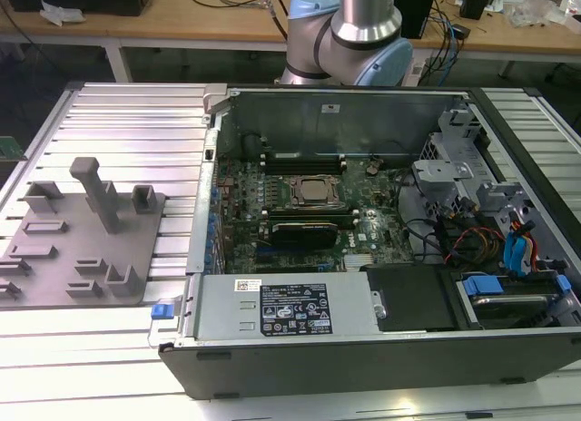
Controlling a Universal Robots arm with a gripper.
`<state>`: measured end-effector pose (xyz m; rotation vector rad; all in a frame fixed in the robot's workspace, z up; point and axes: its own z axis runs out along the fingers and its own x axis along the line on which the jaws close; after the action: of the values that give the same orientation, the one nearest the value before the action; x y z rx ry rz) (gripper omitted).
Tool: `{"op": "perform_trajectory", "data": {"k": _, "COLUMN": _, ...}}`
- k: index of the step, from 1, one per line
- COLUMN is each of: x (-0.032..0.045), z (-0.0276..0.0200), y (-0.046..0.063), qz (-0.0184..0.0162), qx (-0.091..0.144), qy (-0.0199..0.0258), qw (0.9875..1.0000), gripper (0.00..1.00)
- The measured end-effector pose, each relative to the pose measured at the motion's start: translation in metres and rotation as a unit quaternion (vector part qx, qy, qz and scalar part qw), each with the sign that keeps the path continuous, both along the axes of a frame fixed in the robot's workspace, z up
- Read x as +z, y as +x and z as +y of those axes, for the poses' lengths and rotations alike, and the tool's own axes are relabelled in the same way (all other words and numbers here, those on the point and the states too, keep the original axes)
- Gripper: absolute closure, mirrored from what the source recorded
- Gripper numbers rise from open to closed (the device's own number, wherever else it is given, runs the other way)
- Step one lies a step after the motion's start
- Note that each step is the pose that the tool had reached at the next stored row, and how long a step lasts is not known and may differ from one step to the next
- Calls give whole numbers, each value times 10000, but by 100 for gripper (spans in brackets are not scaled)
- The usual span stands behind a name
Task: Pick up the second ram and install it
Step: 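Pick up the second ram and move it above second insertion slot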
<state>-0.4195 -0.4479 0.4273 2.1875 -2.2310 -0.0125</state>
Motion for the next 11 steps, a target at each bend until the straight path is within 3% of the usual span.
{"op": "perform_trajectory", "data": {"k": 5, "x": 1, "z": 0, "y": 24, "qz": 0, "qx": 1, "qy": 0, "qw": 10000, "gripper": 91}}
{"op": "perform_trajectory", "data": {"k": 11, "x": 1, "z": 0, "y": 137, "qz": 0, "qx": 0, "qy": 0, "qw": 10000, "gripper": 91}}
